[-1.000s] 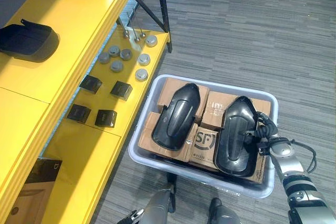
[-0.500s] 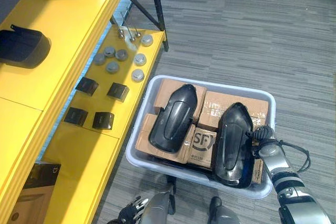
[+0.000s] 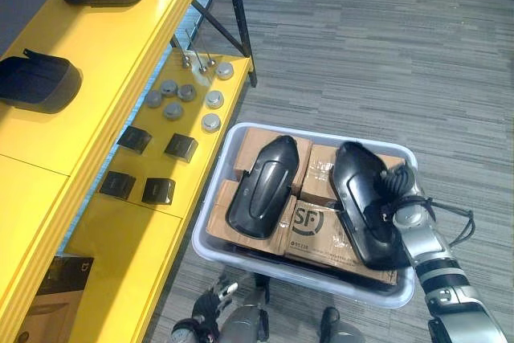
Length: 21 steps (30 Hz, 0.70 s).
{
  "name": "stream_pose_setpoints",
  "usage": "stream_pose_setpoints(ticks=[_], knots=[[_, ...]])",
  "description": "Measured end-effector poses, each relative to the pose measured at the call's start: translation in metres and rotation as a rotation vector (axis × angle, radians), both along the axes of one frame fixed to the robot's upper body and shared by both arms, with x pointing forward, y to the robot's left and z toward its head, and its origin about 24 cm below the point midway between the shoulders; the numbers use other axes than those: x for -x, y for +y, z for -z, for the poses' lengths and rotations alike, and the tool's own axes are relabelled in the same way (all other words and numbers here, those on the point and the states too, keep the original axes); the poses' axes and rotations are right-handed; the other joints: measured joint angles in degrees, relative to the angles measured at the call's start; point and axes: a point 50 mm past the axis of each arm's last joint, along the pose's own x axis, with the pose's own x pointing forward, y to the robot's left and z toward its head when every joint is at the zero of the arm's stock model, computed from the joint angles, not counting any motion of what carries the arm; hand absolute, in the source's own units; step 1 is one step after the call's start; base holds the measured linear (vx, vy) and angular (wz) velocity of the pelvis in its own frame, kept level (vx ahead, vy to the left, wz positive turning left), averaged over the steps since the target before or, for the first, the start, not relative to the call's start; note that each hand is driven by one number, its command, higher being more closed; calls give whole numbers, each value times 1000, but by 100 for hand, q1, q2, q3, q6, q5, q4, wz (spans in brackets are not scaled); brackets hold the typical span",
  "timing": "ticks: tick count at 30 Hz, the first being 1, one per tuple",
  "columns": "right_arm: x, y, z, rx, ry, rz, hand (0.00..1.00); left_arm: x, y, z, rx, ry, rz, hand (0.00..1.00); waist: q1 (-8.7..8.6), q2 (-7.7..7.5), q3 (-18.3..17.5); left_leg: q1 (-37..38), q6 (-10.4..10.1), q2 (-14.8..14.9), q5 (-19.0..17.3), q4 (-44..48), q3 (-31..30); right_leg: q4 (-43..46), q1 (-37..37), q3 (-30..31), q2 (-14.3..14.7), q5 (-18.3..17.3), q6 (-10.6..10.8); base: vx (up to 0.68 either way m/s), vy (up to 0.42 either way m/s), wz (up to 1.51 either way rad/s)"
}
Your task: Walk over and take plastic housings, then place them on the shelf
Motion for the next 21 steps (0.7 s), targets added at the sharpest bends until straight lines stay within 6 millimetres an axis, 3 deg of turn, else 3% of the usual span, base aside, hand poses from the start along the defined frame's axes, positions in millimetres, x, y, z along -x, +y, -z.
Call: stream_pose_setpoints(ticks=[2,5,9,11,15,21], knots=[[10,6,-6,35,-50,-42,100,4,2,-4,-9,-10,-41,0,-66,-4,0,169,0,-18,0,-85,-4,-87,168,-22,-5,3,6,36,-7,2],[29,6,-2,66,-75,-62,100,3,6,-25,-85,-85,-121,0,-76,-24,-27,345,-20,-31,-16,-196,-34,-251,400,-104,2,19,29,41,-14,5],[42,2,24,55,19,-73,100,-15,19,-74,-142,-272,-236,0,-105,-70,-268,559,2,-64,1,-299,-165,-645,831,-295,42,165,133,57,-8,17],[46,7,26,41,19,-89,100,-20,19,-93,-139,-345,-257,0,-104,-98,-397,683,0,-76,-3,-344,-170,-882,1040,-313,68,262,160,70,5,4],[50,28,25,-10,-39,-154,100,-25,0,-127,-64,-502,-230,0,-93,-148,-846,837,-11,-90,-15,-402,-189,-1297,1366,-427,115,452,216,29,3,2],[48,63,30,-39,-55,-258,100,-37,-44,-143,46,-573,-125,0,-66,-159,-1230,928,-36,-34,-40,-437,-181,-1476,1511,-419,205,584,177,-59,2,-4]])
